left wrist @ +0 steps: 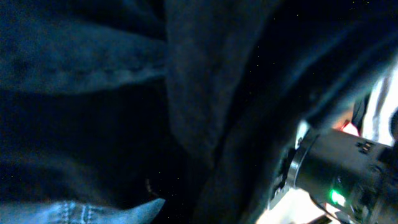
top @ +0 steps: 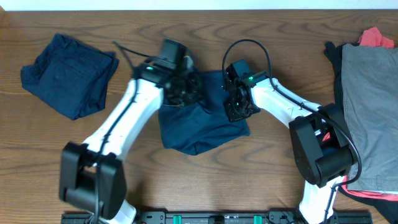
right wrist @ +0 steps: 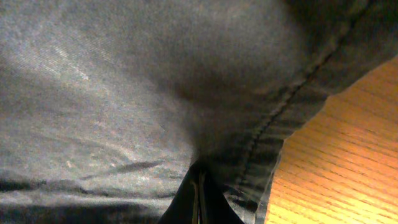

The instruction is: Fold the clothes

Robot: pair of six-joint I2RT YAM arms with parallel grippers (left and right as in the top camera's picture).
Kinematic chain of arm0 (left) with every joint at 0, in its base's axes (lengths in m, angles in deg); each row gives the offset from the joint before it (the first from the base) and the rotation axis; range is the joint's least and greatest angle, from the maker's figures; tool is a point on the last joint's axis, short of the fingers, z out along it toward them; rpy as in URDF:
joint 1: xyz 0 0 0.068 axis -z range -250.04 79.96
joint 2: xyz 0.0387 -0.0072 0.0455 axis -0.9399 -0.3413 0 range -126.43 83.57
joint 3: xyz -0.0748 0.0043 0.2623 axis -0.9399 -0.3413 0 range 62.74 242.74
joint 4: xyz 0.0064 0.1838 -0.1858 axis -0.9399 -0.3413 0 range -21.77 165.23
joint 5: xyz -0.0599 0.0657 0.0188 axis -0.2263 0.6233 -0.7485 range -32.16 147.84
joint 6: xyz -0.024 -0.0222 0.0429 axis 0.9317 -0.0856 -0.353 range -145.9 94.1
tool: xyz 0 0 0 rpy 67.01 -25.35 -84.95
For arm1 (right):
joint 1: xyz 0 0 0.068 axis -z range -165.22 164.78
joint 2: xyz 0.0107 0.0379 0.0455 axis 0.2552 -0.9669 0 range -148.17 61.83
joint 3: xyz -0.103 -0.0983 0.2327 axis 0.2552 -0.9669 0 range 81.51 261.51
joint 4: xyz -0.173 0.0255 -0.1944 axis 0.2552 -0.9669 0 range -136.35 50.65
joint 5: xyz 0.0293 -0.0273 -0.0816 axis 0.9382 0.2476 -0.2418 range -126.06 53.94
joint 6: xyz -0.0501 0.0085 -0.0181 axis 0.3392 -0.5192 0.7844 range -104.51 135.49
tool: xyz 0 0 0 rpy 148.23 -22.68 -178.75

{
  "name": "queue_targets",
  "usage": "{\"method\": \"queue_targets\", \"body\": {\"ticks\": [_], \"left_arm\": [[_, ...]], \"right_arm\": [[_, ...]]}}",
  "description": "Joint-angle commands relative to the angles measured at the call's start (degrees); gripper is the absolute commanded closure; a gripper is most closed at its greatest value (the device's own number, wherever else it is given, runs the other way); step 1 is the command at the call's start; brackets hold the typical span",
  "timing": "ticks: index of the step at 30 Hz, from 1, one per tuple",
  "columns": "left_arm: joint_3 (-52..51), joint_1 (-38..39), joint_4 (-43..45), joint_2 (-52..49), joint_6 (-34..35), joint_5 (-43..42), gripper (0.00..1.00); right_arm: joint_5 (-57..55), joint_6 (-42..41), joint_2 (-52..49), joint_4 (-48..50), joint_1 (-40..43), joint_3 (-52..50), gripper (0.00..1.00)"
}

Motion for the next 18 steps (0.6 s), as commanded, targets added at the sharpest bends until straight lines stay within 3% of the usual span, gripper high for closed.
{"method": "queue_targets", "body": {"ticks": [1,7,10,12,14,18], "left_arm": [[0.2,3.0,2.7,-1.8,3.3,-1.1,0.94],[0.2,6.8,7.7,-2.4,6.3,-1.1,0.92],[0.2,7.0,6.0,-2.4,6.2,-2.4,0.45],[0.2,6.1,3.8,-1.9,5.0,-2.6,0.27],[0.2,4.6,2.2,-1.0,3.6,-2.6,0.18],[0.2,0.5,1.1,1.6,1.2,-2.6,0.16]], "right_arm": [[-0.6,0.0,-2.5,0.1,0.0,-2.2,0.98],[-0.5,-0.9,-2.5,0.0,0.0,-2.4,0.98],[-0.6,-1.3,-2.4,-0.8,0.0,-2.4,0.95],[-0.7,-1.8,-1.9,-1.6,0.2,-2.3,0.97],[-2.1,-3.3,-0.9,-2.9,0.7,-1.5,0.96],[-3.4,-3.5,3.4,-5.5,2.6,1.8,0.92]]}}
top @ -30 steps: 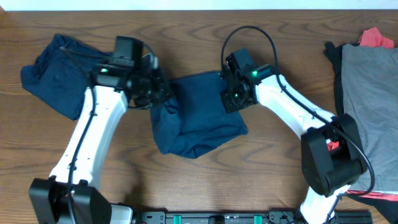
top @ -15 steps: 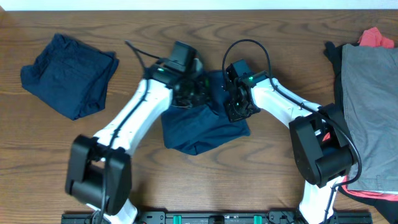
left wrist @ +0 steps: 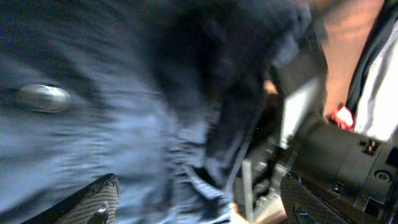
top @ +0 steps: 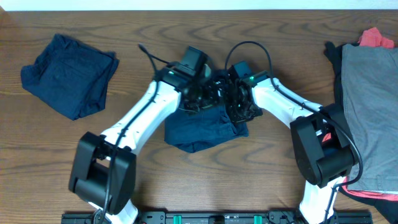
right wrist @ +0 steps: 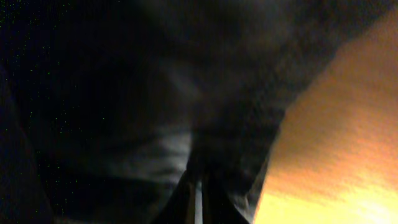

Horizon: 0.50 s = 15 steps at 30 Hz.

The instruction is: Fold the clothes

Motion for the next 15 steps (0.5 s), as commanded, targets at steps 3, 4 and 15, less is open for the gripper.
{"method": "queue_targets", "body": {"ticks": [3,4,15], "left_arm": [[0.3,-6.9,-0.3,6.0,-5.9,1.3,0.16],[0.3,-8.4,-0.2,6.5,-6.4,3.1,0.16],[0.3,-17.5,1.3,-0.1,-16.9,9.3,0.16]], "right_arm": [[-6.4,-1.1,7.1,-3.6,3.7,5.6,0.8],[-7.6,-1.1,8.8,-4.6,4.3,7.2,0.78],[15.9,9.3,17.0,-4.9,3.2,12.7,0.66]]}}
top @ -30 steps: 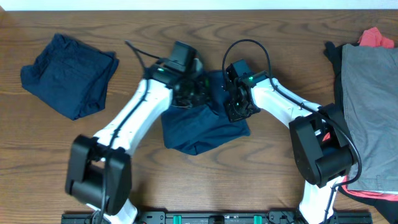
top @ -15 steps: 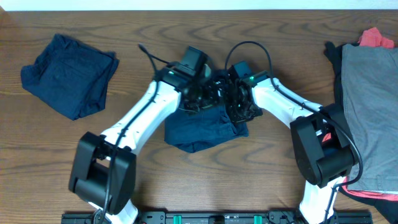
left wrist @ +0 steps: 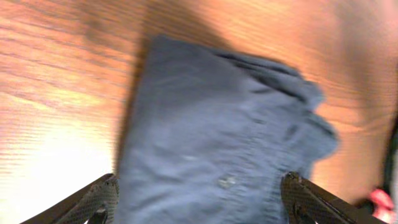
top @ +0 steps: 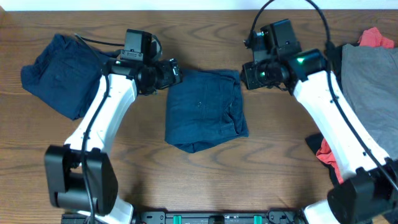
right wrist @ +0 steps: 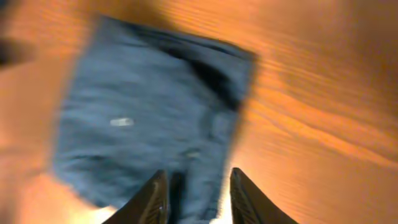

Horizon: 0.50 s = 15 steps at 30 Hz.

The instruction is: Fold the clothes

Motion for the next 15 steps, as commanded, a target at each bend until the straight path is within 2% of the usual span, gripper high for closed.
{"method": "queue_targets", "body": {"ticks": [1,5,9,15], "left_arm": [[0.2,-0.5,-0.3,-4.9,-3.9,1.5,0.16],[0.2,-0.1,-2.1,-9.2,-3.9,0.9,0.16],[0.2,0.0,-5.0,-13.1,-3.9,0.9,0.16],[0.1,1.1,-13.5,-17.1,-3.6,0.8,0.15]], "right_arm": [[10.6,4.8,-2.3,-0.7,-2.7,-1.1,0.66],[10.9,4.8,-6.0,-1.3,-6.1,-3.1,0.66],[10.9,4.6,-10.6,-1.8,-8.6,-5.8,0.74],[9.4,3.9,-16.3,-1.9,-9.4,-11.2,0.78]]}}
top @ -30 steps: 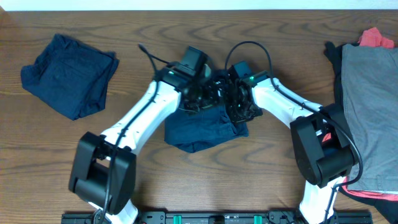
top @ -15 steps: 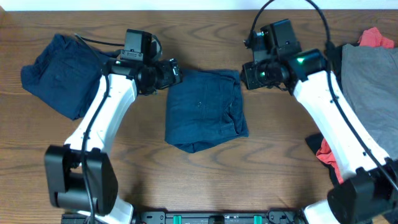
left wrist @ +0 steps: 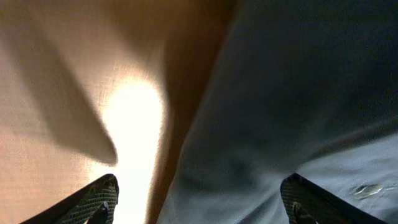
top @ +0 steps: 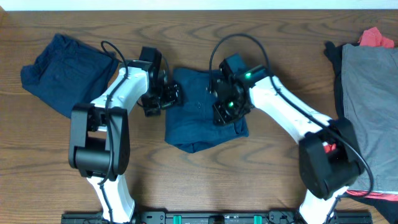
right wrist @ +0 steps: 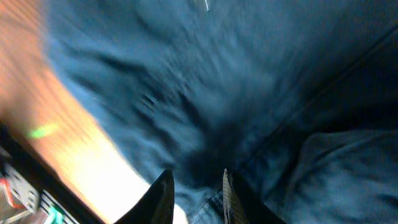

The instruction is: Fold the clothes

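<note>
A folded navy garment point(top: 202, 127) lies in the middle of the table. My left gripper point(top: 163, 99) sits low at its left edge, open, with fingers point(left wrist: 99, 200) spread wide over the fabric edge point(left wrist: 267, 124) and bare wood. My right gripper point(top: 225, 111) is down on the garment's right half, open, its fingertips point(right wrist: 166, 190) a short gap apart just above the navy cloth point(right wrist: 205, 81). Nothing is clamped in either gripper point(left wrist: 199, 211) point(right wrist: 196, 199).
A second folded navy garment point(top: 65, 71) rests at the far left. A grey garment point(top: 370, 106) on a dark pile, with red cloth point(top: 376, 37) at its top, fills the right edge. Bare wooden table point(top: 205, 186) lies in front.
Both grippers were off the garment, left beside its upper left and right beyond its upper right. Now the left is at its left edge and the right is down on its right half. Both stay open.
First both grippers were in the navy cloth, the right one shut on it. Then the left was open close to the right, which was still shut on the cloth. Then the garment lay as a neat rectangle with both grippers open and apart. Now both are back at it.
</note>
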Robot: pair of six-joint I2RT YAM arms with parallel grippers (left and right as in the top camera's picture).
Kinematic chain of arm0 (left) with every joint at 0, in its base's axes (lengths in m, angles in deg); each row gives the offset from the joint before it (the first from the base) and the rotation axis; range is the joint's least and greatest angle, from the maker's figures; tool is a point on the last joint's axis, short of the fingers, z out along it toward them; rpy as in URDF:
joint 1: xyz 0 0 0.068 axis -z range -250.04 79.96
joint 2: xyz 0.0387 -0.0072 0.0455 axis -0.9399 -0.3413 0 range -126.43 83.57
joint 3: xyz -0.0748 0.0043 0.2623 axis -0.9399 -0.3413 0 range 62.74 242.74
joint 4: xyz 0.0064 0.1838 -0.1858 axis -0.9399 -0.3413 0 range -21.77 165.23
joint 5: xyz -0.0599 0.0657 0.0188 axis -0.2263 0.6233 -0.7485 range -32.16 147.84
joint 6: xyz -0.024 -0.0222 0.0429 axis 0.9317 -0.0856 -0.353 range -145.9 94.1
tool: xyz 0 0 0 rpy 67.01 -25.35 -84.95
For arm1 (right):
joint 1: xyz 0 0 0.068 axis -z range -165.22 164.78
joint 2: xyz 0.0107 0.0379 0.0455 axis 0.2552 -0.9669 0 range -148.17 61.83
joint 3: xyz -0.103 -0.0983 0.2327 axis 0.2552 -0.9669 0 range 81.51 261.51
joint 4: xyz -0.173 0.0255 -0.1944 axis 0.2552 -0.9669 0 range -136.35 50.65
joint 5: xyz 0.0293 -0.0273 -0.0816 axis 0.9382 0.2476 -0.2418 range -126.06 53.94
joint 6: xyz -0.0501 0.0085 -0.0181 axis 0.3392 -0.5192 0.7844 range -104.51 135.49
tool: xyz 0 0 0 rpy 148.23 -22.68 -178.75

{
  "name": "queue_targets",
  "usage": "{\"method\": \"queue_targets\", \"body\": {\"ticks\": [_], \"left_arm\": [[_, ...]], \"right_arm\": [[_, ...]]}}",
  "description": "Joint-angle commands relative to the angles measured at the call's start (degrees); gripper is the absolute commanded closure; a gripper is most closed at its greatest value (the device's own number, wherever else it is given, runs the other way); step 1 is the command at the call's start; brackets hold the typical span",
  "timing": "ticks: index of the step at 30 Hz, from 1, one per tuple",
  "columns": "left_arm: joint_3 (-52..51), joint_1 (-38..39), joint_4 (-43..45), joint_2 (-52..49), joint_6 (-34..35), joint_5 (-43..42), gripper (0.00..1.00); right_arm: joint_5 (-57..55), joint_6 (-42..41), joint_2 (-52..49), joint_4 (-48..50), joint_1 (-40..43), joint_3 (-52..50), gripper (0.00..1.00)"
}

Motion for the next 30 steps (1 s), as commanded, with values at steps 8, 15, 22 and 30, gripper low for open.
{"method": "queue_targets", "body": {"ticks": [8,15,22,30], "left_arm": [[-0.4,7.6,-10.3,-1.2,4.6,-1.2,0.12],[-0.4,14.3,-11.4,0.8,7.3,-0.9,0.12],[0.5,12.8,-6.6,11.3,-1.4,5.9,0.06],[3.0,6.1,8.2,14.3,-16.6,5.4,0.02]], "right_arm": [[-20.8,-9.4,-4.4,-0.4,6.3,-5.8,0.81],[-32.6,-9.5,-4.4,2.6,14.0,-3.2,0.78],[-35.5,-11.6,-1.0,-1.7,17.4,5.7,0.8],[-26.5,-11.6,6.0,-4.3,14.2,11.3,0.76]]}}
